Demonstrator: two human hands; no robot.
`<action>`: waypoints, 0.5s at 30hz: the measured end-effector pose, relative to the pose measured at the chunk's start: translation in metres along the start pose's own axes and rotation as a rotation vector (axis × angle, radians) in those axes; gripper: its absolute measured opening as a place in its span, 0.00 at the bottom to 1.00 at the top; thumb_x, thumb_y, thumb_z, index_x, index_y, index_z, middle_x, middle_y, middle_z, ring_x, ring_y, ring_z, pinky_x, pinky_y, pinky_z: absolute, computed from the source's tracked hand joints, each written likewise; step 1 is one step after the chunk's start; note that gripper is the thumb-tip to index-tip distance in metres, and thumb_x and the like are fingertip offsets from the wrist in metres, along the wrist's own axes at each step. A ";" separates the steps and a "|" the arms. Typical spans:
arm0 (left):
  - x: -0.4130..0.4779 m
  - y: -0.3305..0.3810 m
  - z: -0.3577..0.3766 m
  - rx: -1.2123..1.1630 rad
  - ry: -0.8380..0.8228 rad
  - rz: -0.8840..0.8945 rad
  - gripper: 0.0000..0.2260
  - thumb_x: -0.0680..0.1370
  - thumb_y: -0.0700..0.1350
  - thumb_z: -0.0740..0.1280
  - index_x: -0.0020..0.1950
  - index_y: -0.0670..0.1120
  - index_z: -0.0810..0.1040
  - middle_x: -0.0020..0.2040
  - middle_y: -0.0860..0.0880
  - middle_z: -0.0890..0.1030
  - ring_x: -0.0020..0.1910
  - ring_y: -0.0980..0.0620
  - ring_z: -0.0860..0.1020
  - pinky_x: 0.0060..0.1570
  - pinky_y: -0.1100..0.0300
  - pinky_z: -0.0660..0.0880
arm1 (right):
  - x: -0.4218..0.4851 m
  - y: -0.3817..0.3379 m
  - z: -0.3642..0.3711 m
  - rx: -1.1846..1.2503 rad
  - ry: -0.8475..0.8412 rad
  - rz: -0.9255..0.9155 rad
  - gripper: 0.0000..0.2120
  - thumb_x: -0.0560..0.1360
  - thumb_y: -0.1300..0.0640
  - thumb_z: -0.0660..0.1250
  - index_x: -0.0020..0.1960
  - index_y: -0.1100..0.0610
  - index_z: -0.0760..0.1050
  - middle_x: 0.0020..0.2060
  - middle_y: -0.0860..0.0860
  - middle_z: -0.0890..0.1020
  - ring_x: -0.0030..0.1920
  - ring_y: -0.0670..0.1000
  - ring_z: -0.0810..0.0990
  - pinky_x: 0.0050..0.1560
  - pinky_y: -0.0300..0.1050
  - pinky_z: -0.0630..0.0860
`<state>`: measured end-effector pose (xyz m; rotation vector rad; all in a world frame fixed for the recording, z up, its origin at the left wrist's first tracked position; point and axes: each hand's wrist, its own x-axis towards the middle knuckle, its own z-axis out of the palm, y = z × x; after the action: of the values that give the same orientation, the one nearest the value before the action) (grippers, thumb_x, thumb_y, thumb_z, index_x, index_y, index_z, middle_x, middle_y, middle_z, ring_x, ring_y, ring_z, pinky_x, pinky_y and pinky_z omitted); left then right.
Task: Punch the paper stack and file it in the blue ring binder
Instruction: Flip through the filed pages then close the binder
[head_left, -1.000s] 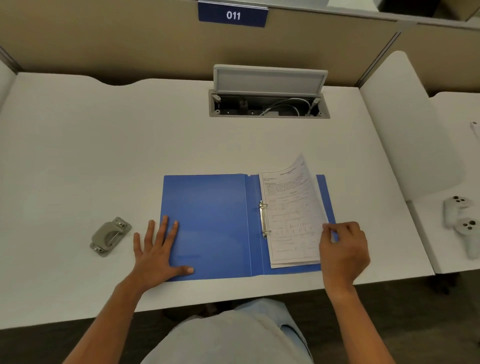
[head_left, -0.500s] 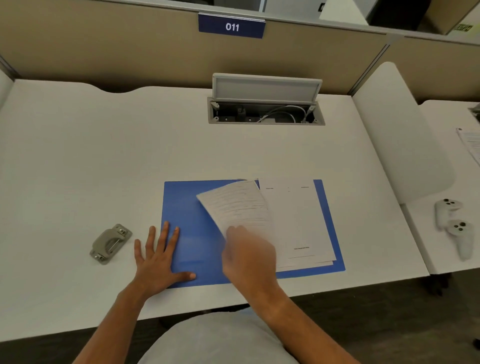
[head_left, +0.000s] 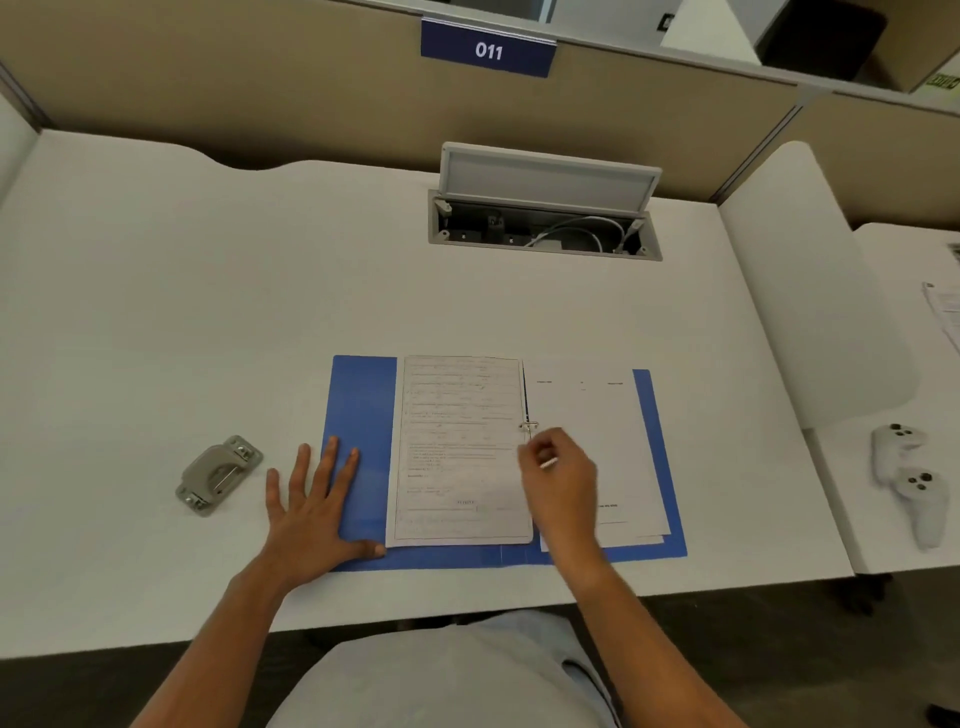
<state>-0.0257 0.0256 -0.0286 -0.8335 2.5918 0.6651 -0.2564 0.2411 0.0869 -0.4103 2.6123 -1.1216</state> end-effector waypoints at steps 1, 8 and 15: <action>0.000 0.000 0.000 -0.001 -0.003 -0.001 0.64 0.60 0.88 0.57 0.84 0.58 0.34 0.85 0.54 0.30 0.83 0.42 0.29 0.76 0.30 0.31 | 0.010 0.025 -0.014 -0.013 0.077 0.074 0.03 0.80 0.56 0.72 0.51 0.52 0.79 0.43 0.47 0.83 0.46 0.50 0.84 0.42 0.39 0.77; -0.001 0.000 -0.002 -0.003 -0.017 0.007 0.64 0.61 0.87 0.58 0.84 0.58 0.34 0.84 0.54 0.28 0.82 0.42 0.27 0.76 0.32 0.29 | 0.032 0.146 -0.080 -0.274 0.132 0.546 0.28 0.75 0.52 0.78 0.70 0.56 0.72 0.66 0.61 0.73 0.64 0.66 0.75 0.58 0.64 0.80; -0.001 0.000 -0.003 -0.008 -0.036 0.002 0.64 0.60 0.88 0.58 0.85 0.58 0.34 0.84 0.54 0.29 0.82 0.43 0.27 0.76 0.32 0.29 | 0.030 0.160 -0.075 -0.123 0.230 0.526 0.19 0.76 0.54 0.78 0.63 0.58 0.78 0.57 0.58 0.82 0.56 0.61 0.82 0.60 0.63 0.80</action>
<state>-0.0256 0.0245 -0.0253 -0.8135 2.5599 0.6857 -0.3352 0.3857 0.0151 0.3916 2.7444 -0.8684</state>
